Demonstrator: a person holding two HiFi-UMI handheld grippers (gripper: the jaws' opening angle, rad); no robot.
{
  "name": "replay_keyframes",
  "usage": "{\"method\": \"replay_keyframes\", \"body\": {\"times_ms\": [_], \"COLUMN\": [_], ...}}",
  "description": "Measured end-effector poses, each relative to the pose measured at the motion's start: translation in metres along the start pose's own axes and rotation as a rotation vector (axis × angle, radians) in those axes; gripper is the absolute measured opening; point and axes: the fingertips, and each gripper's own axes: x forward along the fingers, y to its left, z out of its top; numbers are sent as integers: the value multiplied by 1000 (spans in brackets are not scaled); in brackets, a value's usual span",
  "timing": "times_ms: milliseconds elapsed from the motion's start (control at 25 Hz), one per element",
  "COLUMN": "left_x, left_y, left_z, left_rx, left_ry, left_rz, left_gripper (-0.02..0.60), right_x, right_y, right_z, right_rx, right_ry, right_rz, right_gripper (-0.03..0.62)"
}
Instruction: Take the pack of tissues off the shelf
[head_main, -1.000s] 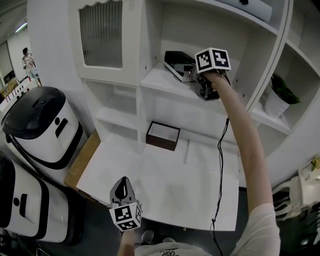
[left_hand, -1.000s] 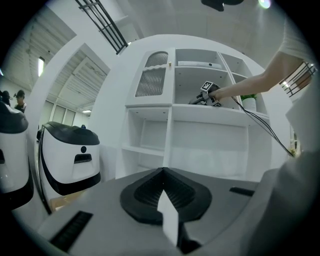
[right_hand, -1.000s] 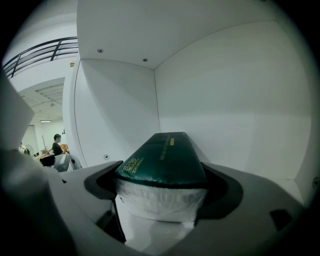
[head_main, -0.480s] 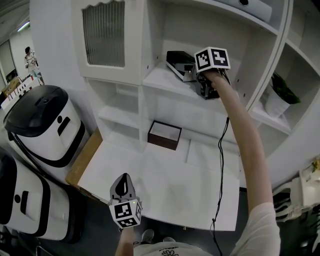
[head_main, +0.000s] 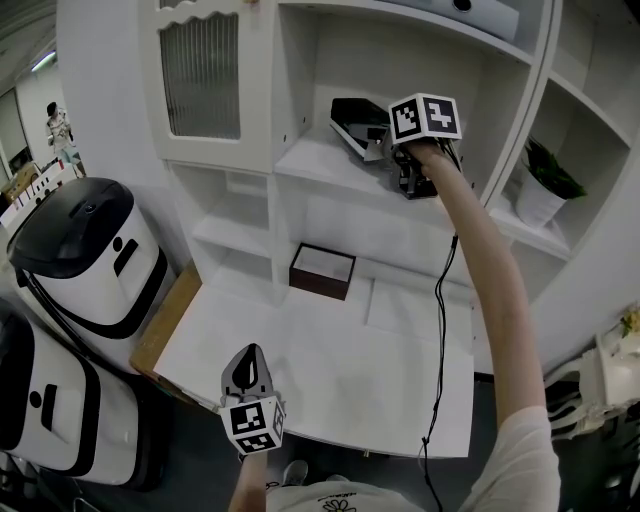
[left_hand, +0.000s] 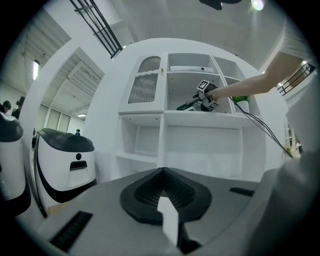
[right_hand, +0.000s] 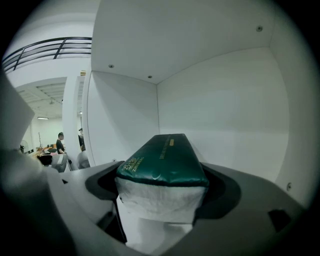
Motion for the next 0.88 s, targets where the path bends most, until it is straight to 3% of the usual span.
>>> {"method": "replay_keyframes", "body": {"times_ms": [160, 480, 640, 880], "left_x": [-6, -20, -25, -37], "left_y": [-11, -44, -65, -96], "left_z": [15, 50, 68, 84], "left_rx": [22, 73, 91, 103], "left_ry": [-34, -115, -164, -212], "left_rz": [-18, -75, -113, -172], "left_gripper": [0, 0, 0, 0], "right_x": [-31, -109, -150, -215], "right_y": [12, 46, 72, 104], "right_z": [10, 23, 11, -29], "right_rx": [-69, -104, -186, -205], "right_ry": [-72, -312, -438, -624], "right_rz": [-26, -43, -78, -79], "right_gripper": [442, 442, 442, 442]}}
